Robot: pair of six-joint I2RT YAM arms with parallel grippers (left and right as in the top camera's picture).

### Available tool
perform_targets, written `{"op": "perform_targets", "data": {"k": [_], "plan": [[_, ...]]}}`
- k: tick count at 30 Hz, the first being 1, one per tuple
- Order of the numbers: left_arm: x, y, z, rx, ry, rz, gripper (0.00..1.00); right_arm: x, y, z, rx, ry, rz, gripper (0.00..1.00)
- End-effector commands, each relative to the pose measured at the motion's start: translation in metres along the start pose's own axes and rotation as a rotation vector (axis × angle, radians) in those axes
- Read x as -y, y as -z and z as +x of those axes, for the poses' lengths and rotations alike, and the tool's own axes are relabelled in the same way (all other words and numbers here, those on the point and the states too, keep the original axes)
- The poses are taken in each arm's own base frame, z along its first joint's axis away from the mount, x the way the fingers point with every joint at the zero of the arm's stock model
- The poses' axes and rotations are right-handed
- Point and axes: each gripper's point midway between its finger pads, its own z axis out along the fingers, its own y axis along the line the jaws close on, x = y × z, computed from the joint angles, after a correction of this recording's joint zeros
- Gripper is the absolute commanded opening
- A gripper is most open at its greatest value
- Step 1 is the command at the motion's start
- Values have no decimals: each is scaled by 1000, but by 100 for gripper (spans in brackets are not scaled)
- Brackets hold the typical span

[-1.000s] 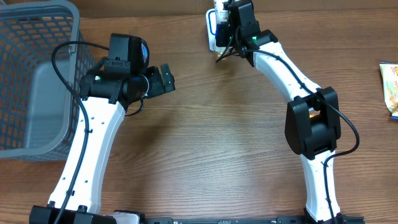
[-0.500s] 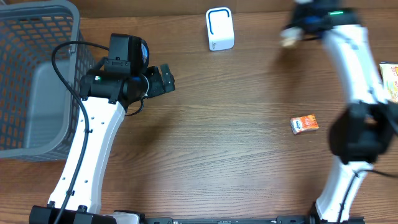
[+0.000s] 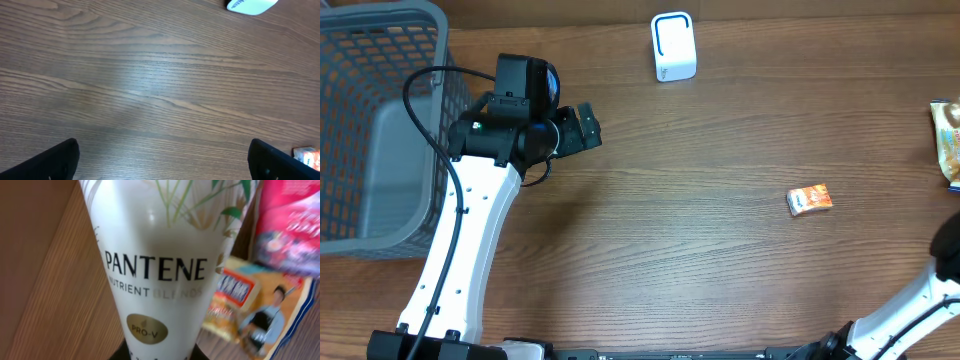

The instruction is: Scan the item barcode

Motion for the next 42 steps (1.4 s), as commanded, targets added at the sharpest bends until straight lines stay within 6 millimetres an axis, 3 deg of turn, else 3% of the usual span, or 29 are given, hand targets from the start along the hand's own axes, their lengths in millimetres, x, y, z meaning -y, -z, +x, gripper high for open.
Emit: {"op": "perform_targets", "data": {"k": [1, 8, 12, 17, 18, 20, 22, 24, 28, 32, 35, 39, 40, 42], "plan": [[0, -1, -2, 5, -17, -7, 100, 10, 3, -29, 82, -44, -28, 4], [0, -1, -2, 5, -17, -7, 100, 13, -19, -52, 166, -65, -63, 4], [0, -1, -2, 5, -17, -7, 100, 16, -47, -48, 156, -65, -55, 4], [0, -1, -2, 5, -17, -7, 100, 37, -85, -34, 127, -72, 36, 5], [0, -1, -2, 5, -17, -7, 100, 39, -89, -31, 119, -72, 41, 12], [0, -1, -2, 5, -17, -7, 100, 42, -94, -27, 105, -71, 49, 47], [0, -1, -2, 5, -17, -7, 100, 43, -93, -26, 98, -67, 54, 47], [0, -1, -2, 5, -17, -7, 100, 42, -87, -29, 102, -69, 52, 49], [0, -1, -2, 5, -17, -7, 100, 38, -60, -37, 111, -71, 46, 64], [0, -1, -2, 5, -17, -7, 100, 16, -5, -50, 125, -68, -46, 68], [0, -1, -2, 5, -17, -7, 100, -13, 30, -45, 81, -54, -205, 70], [0, -1, -2, 5, -17, -7, 100, -60, 81, -11, -99, -19, -489, 70], [0, -1, -2, 5, -17, -7, 100, -74, 97, 18, -234, -15, -582, 70], [0, -1, -2, 5, -17, -7, 100, -78, 104, 49, -373, -33, -594, 70]]}}
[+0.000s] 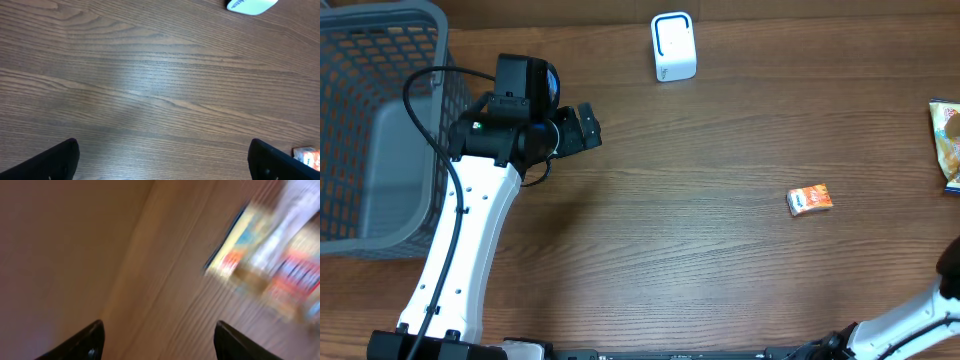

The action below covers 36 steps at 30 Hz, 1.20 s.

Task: Scan the item barcode
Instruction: 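Reach the right gripper to the small orange pack and grasp it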

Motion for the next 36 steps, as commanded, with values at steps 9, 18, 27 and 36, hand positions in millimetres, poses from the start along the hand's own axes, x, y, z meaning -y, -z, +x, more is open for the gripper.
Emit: {"op": "perform_targets", "data": {"k": [9, 18, 27, 36], "plan": [[0, -1, -1, 4, -17, -7, 100, -22, 23, 160, -568, -17, 50, 60], [0, -1, -1, 5, -17, -7, 100, 22, 39, 181, -586, -18, 353, 58], [0, -1, -1, 4, -17, -7, 100, 44, 59, 220, -576, 17, 338, 63], [0, -1, -1, 4, -17, -7, 100, 88, 25, 298, -634, -57, 328, 65]]}}
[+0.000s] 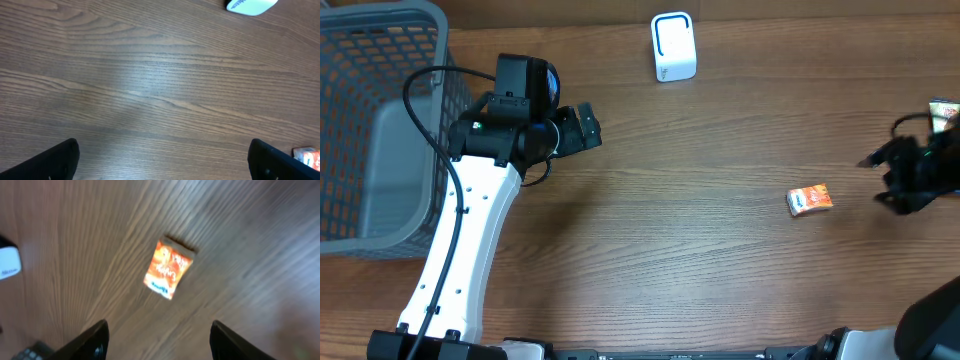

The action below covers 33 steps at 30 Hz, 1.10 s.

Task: Scan the item barcode
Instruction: 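Reach the right gripper to the small orange pack and grasp it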

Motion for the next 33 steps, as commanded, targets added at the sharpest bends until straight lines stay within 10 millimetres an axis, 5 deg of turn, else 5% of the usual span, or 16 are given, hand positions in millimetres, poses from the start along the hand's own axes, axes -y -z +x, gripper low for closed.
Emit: {"op": "perform_targets", "data": {"k": [1, 4, 8, 18, 33], "plan": [[0, -1, -1, 3, -17, -8, 100, 17, -41, 22, -77, -96, 33, 65], [-1, -1, -1, 4, -17, -8, 100, 32, -85, 40, -97, -156, 47, 66], [0, -1, -1, 3, -17, -8, 100, 35, -108, 44, -85, -115, 7, 66], [0, -1, -1, 3, -17, -8, 100, 33, -116, 24, 19, -122, -7, 41], [0, -1, -1, 3, -17, -8, 100, 37, -129, 25, -4, -157, 13, 41]]}}
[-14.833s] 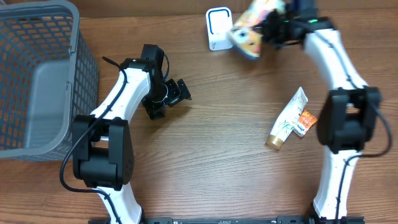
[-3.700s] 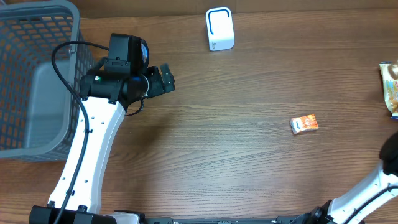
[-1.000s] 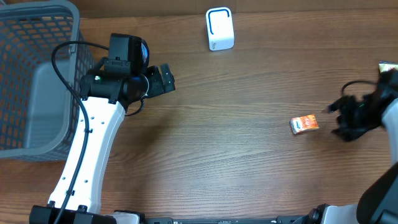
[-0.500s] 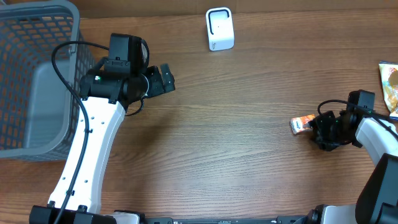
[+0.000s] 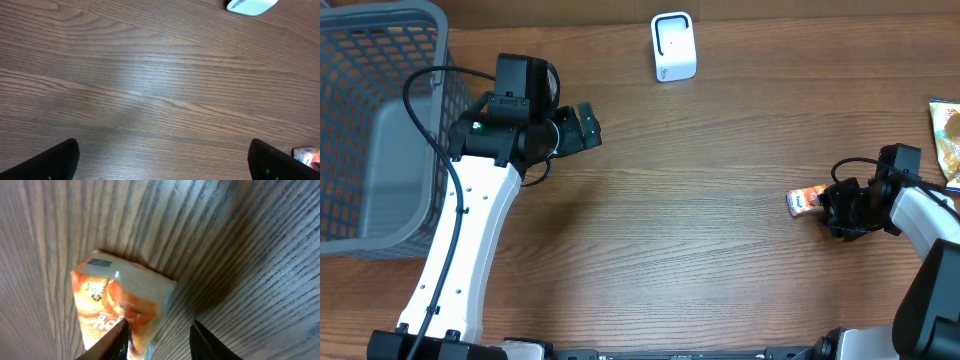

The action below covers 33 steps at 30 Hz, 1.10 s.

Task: Scan the item barcode
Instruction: 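Reach the right gripper to the small orange pack and grasp it, then lift the orange pack with the right gripper up to the scanner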

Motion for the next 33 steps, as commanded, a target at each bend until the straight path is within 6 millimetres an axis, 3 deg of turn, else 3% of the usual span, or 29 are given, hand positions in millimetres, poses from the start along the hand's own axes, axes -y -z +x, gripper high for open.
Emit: {"op": "perform_targets", "data": {"k": [1, 7, 15, 20, 23, 25, 29, 33], "plan": [[-1, -1, -1, 4, -17, -8, 100, 4, -8, 3, -6, -3, 24, 41], [0, -1, -1, 3, -17, -8, 100, -9, -14, 9, 20, 65, 20, 41], [0, -1, -1, 4, -17, -7, 100, -5, -20, 4, 107, 30, 76, 38], [0, -1, -1, 4, -17, -7, 100, -1, -28, 3, 126, 38, 59, 24], [0, -1, -1, 3, -17, -8, 100, 4, -30, 5, 119, 36, 67, 4], [0, -1, -1, 4, -17, -7, 100, 2, -30, 10, 95, 45, 54, 4], [0, -1, -1, 4, -17, -8, 100, -22, -29, 22, 13, 188, -60, 4], [0, -1, -1, 4, -17, -7, 100, -81, -9, 51, -117, 548, -366, 4]]}}
